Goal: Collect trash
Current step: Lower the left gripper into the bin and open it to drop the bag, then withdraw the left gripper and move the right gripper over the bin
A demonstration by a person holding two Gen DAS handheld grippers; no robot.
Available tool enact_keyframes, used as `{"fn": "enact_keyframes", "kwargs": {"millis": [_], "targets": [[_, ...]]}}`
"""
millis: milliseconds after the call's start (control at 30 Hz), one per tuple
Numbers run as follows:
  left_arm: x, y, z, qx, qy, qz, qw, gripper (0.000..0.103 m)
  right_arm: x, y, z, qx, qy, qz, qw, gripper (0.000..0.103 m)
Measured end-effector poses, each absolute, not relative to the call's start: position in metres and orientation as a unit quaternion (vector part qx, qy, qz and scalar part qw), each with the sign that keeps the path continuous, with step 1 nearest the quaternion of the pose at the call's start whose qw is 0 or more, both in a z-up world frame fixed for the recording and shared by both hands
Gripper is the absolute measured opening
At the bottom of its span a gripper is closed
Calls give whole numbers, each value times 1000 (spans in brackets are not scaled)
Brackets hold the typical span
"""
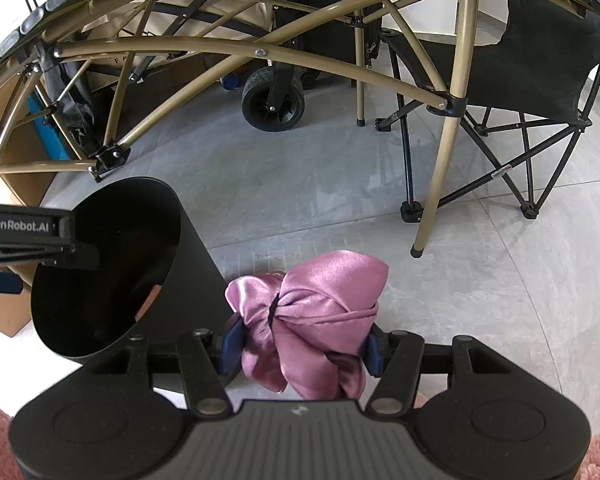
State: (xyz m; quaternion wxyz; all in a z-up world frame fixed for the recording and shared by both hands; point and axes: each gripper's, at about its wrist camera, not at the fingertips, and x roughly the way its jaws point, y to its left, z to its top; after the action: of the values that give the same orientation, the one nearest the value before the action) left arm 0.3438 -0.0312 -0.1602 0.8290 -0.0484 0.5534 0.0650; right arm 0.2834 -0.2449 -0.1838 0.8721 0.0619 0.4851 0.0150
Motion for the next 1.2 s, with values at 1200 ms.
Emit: {"fn": "enact_keyframes", "kwargs": {"millis": [1200], "targets": [[310,39,-128,-88,514,87,849,103,292,-183,-157,27,459,49,887,57]]}}
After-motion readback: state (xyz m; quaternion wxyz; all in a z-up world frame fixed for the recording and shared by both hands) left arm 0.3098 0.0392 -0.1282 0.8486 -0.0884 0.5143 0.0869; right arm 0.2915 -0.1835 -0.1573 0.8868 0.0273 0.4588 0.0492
